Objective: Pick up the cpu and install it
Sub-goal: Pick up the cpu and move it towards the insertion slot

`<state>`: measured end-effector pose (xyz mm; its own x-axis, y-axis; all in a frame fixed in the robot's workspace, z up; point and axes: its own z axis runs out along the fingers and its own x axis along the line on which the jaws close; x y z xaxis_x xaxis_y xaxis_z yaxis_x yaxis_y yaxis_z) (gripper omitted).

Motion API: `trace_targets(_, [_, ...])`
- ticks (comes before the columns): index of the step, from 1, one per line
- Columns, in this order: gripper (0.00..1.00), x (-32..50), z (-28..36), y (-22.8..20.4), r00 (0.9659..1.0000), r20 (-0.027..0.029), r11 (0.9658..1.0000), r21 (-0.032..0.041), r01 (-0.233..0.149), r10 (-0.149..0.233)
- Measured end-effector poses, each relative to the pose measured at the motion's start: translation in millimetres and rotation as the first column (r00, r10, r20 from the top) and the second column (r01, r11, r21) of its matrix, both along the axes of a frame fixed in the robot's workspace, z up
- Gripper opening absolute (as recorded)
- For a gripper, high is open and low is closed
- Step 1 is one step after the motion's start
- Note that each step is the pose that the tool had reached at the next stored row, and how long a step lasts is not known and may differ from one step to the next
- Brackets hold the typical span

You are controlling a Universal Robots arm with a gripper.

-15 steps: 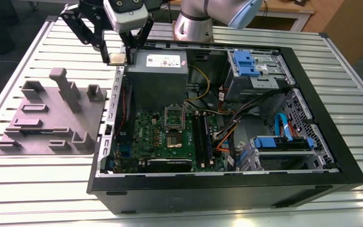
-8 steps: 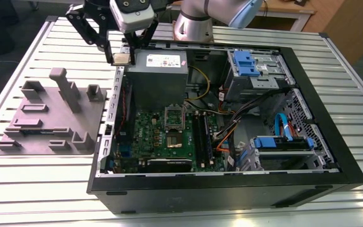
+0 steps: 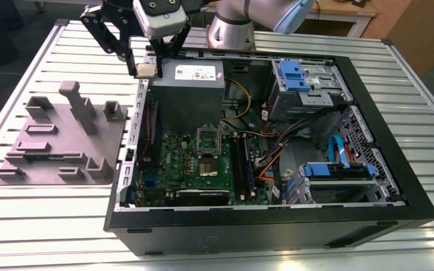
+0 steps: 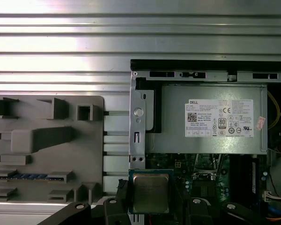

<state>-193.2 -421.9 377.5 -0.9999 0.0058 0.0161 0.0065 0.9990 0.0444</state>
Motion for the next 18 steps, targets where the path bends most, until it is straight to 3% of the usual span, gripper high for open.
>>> trace_targets(6, [0.47, 1.7, 0.0, 0.1, 1.0, 0.0, 1.0, -0.0001, 0.0, 0.0])
trace_targets(12, [0.47, 15.1, -0.1, 0.0, 1.0, 0.0, 1.0, -0.0001, 0.0, 0.0])
trace_targets(18, [0.47, 21.5, -0.2, 0.0, 1.0, 0.0001, 1.0, 0.0001, 0.0, 0.0])
